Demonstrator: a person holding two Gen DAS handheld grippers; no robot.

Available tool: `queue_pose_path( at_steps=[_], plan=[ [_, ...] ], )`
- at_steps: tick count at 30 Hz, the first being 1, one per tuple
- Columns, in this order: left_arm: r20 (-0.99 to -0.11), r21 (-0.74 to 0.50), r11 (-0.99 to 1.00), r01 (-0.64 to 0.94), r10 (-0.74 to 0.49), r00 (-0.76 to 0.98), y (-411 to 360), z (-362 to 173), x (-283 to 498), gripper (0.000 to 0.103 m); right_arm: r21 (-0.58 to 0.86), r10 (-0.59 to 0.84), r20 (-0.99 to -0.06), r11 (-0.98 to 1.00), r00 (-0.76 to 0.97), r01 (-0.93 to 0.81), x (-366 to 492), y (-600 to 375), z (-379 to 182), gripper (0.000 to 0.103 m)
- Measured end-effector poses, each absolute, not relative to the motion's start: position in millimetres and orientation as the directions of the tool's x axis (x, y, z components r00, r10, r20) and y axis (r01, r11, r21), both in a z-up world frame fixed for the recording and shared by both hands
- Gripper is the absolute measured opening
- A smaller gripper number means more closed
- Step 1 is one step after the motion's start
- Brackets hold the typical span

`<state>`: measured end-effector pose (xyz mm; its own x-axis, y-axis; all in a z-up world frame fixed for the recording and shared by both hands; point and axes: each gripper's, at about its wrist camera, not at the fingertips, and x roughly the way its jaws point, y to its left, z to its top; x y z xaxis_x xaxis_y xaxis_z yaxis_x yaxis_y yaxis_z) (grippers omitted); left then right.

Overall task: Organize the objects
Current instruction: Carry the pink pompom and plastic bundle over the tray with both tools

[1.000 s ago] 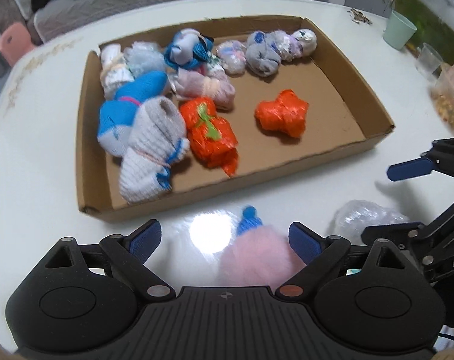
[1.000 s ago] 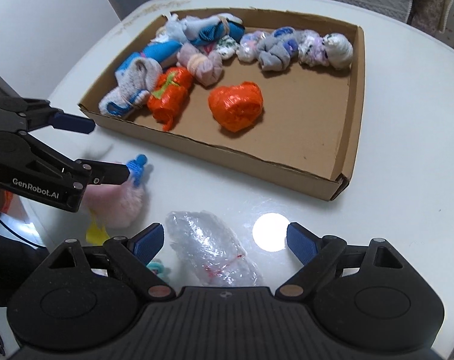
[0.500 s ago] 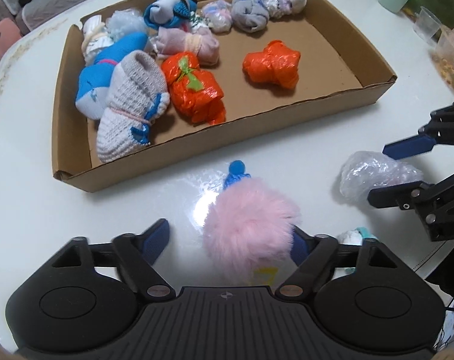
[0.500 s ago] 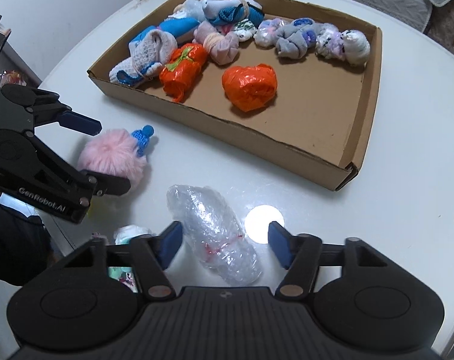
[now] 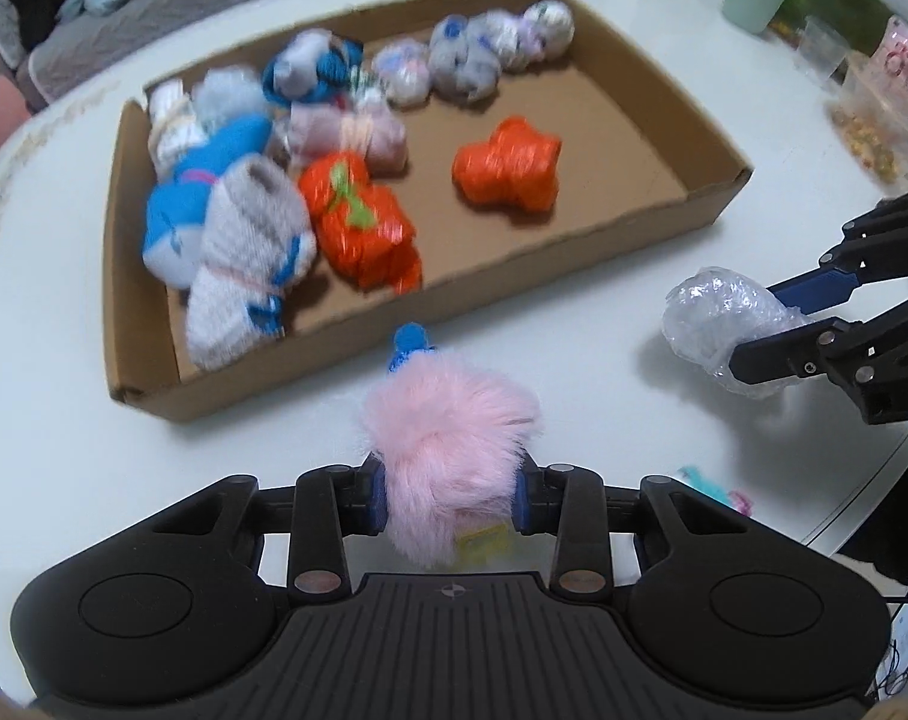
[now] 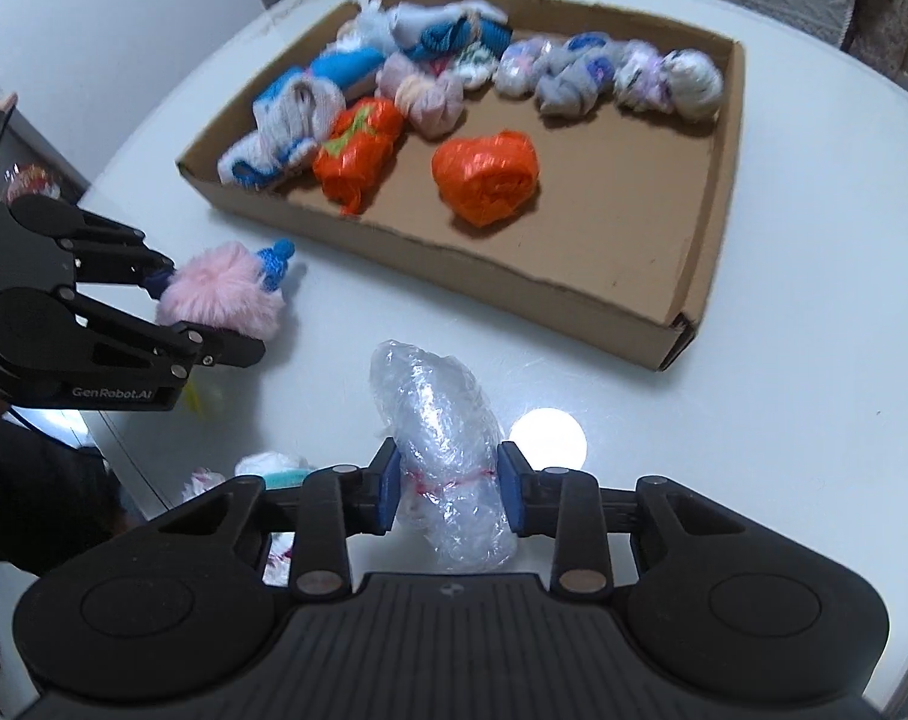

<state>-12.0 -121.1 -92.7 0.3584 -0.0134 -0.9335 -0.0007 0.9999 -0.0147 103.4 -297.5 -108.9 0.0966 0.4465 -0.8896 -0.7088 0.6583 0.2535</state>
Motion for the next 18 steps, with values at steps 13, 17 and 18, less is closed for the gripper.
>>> queue_pose_path(
  at_steps=[13, 17, 18],
  plan=[
    [-0.802, -0.054, 0.997, 0.046, -0.071, 0.593, -144.1, -15.1, 30.0, 0.042, 0.288, 0.555, -0.737, 0.774, 0.386, -0.563, 136.5, -345.2, -48.7, 0.030],
    [-0.776, -0.100, 0.992, 0.079, -0.128, 0.618, -158.1, -9.6, 54.7, 0.042, 0.286, 0.554, -0.683, 0.802, 0.476, -0.523, 145.4, -350.2, -37.2, 0.030],
    [-0.774, -0.117, 0.989, 0.087, -0.146, 0.616, -161.7, -11.5, 60.8, 0.042, 0.286, 0.554, -0.671, 0.806, 0.492, -0.518, 147.2, -351.1, -35.0, 0.030]
  ],
)
